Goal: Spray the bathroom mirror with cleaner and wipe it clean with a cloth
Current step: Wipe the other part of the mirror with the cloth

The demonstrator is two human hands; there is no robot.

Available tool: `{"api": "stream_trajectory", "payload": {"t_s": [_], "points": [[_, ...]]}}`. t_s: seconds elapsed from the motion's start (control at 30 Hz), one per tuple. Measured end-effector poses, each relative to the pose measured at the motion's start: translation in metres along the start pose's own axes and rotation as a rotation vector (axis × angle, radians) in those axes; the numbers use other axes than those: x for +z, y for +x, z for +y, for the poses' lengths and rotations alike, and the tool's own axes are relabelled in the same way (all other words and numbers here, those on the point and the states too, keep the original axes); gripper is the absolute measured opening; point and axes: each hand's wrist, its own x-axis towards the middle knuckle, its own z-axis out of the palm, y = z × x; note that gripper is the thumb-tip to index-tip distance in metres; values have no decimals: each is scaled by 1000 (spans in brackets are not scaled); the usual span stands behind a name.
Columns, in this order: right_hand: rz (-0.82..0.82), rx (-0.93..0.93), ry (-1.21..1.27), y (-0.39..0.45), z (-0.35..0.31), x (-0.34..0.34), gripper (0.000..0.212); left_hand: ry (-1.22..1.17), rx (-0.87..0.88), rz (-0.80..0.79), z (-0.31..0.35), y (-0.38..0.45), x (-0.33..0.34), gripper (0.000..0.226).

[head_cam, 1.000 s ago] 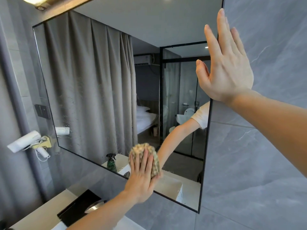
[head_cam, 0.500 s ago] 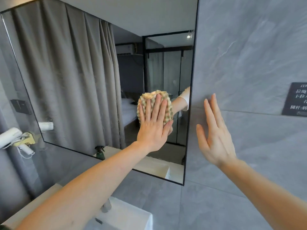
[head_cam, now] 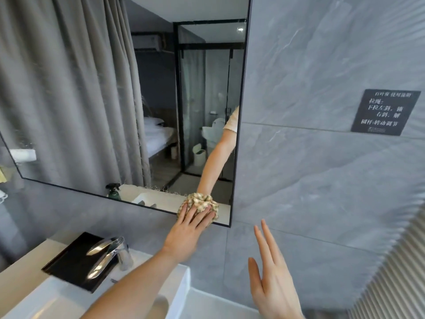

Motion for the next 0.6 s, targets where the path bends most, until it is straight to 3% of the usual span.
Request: {"api": "stream_trajectory", "payload": {"t_s": [0.17, 0.37, 0.6], "points": [[-23, 57, -4, -29, -1, -1, 79, 33, 28, -58, -6, -6, -13, 125], [-55, 145, 25, -50, -24, -4, 85, 28, -15, 17, 1, -8, -67, 107], [-90, 120, 30, -51, -38, 3, 81, -274, -531, 1, -101, 26, -95, 124]]}}
